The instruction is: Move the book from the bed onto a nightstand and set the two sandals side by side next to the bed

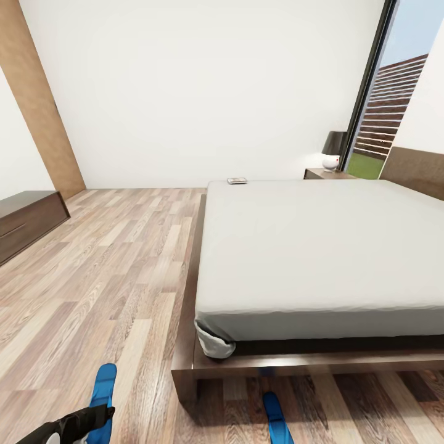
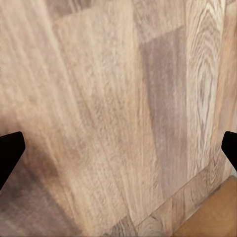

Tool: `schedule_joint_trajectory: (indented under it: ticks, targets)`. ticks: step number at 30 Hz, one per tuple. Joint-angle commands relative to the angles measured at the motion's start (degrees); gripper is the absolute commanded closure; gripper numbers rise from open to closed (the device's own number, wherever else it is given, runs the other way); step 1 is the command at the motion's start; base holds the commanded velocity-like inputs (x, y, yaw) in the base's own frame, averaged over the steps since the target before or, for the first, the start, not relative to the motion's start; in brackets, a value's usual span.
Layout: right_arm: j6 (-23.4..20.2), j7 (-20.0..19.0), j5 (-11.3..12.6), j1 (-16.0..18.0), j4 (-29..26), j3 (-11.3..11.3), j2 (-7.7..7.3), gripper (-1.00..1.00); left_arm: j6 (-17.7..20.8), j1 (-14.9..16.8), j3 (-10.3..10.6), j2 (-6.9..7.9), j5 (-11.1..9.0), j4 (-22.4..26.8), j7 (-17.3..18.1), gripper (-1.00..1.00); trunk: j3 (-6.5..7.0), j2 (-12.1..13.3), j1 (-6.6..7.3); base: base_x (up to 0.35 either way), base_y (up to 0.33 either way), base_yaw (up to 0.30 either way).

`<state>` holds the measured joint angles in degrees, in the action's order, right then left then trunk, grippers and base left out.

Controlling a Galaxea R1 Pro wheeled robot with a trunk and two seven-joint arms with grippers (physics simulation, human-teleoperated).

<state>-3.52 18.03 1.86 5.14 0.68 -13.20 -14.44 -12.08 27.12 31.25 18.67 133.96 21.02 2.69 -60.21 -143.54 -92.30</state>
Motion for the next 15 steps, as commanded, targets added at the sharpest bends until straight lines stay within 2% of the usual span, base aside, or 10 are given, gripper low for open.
schedule_joint_trajectory:
  ticks: [1, 15]
  targets:
    - [-0.1, 0.3, 0.1, 0.1, 0.0, 0.0, 0.07, -1.00, -0.3, 0.0, 0.1, 0.04, 0.3, 0.2, 0.2, 1.00, -0.05, 0.0, 0.01, 0.000, 0.000, 0.000]
    - [0.0, 0.9, 0.2, 0.0, -0.1, 0.0, 0.20, -1.00, -0.3, 0.0, 0.1, 0.05, 0.3, 0.2, 0.2, 1.00, -0.05, 0.0, 0.01, 0.000, 0.000, 0.000]
